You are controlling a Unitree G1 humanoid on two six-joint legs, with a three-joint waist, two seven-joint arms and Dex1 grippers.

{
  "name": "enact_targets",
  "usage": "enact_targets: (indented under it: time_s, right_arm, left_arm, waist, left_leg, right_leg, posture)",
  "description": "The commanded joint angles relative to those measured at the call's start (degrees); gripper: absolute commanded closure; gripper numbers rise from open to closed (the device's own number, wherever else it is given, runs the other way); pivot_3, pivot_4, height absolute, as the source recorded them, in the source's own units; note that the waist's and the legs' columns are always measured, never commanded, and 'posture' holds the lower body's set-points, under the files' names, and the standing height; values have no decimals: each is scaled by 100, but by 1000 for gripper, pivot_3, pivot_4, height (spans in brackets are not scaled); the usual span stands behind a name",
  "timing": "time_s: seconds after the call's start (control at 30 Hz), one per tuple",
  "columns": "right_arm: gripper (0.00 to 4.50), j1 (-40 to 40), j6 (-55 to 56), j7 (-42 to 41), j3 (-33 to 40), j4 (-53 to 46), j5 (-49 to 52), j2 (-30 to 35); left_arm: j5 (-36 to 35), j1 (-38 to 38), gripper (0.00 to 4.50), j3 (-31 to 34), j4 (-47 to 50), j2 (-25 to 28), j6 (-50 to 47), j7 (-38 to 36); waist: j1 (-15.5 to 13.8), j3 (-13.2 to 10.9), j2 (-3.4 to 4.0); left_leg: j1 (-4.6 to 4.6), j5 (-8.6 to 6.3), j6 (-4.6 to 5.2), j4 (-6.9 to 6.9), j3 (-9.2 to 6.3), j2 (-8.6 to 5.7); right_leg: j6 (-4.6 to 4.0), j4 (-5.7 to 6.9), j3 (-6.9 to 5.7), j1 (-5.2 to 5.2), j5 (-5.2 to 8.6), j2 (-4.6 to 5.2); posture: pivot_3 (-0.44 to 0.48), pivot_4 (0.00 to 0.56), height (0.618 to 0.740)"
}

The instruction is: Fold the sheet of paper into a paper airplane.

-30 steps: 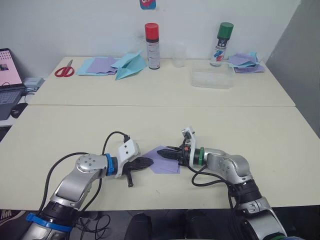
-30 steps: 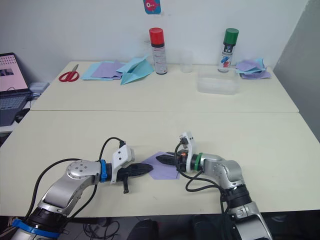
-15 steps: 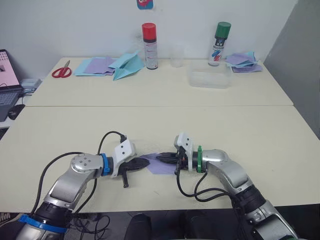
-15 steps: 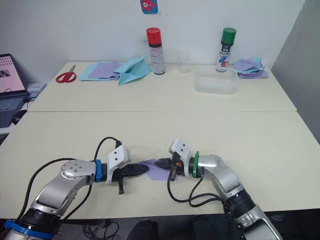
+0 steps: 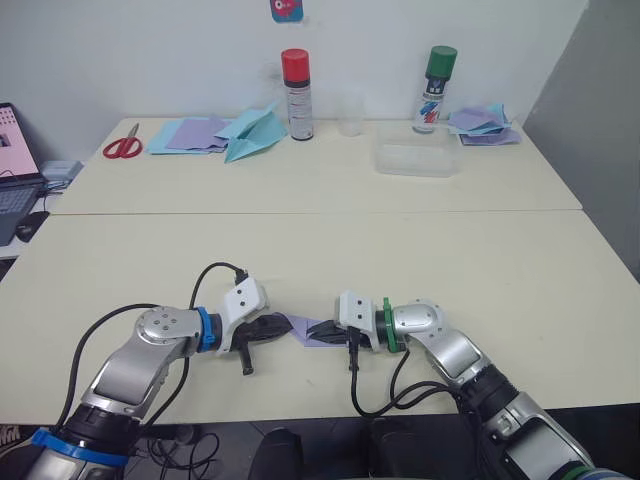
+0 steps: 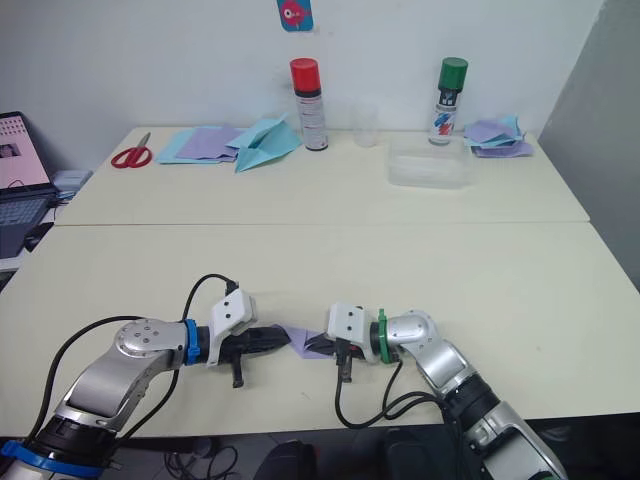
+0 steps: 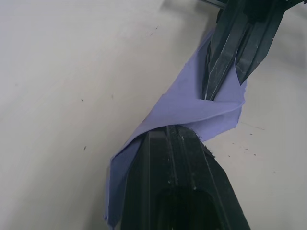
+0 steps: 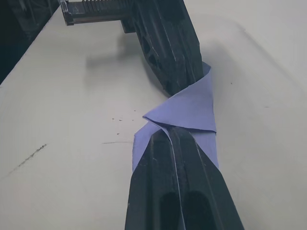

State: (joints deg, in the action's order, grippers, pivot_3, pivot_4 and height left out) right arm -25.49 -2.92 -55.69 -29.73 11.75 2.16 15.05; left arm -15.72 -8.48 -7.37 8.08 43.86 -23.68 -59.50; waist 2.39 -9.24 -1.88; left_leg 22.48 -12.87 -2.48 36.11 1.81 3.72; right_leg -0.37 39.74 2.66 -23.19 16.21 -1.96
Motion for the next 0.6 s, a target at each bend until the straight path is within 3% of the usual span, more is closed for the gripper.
enact_targets:
  time_s: [0.03,0.2,0.33,0.43,0.6]
  right_arm:
    - [4465,-40,-119,150,60,153,-221,43]
    - [4465,-62,-288,75,31,185,-273,57]
    - [4465,-80,-365,-5,18,204,-270,76]
    - [4465,-81,-391,-33,31,201,-255,75]
    - [4465,-84,-506,-57,82,187,-204,61]
  left_arm:
    - [-29,118,4500,56,-21,262,-368,-128]
    - [-701,-108,4500,454,146,678,-1052,-603]
    - [-1544,-831,4500,937,114,243,-1904,-319]
    - [-1498,-990,4500,819,200,17,-1975,-107]
    - [-838,-852,4500,45,26,-194,-1494,19]
  waist:
    - [0,0,0]
    - [-2,-2,1]
    - [-40,0,-9]
    - [-41,0,-9]
    - [-30,-1,-9]
  left_leg:
    - [-4,0,0,0,-1,-1]
    - [-15,1,1,0,-4,-2]
    - [-10,1,2,5,-8,-3]
    - [-12,2,3,6,-5,-7]
    - [-6,2,3,4,-7,-5]
  right_leg:
    - [-8,11,1,0,4,0]
    - [-19,23,-4,2,11,0]
    - [-18,23,-13,3,10,-1]
    - [-16,22,-7,5,9,-1]
    - [-18,19,4,0,11,-1]
  posture:
    - [0,150,740]
    - [0,150,740]
    - [0,150,740]
    - [0,150,740]
    - [0,150,740]
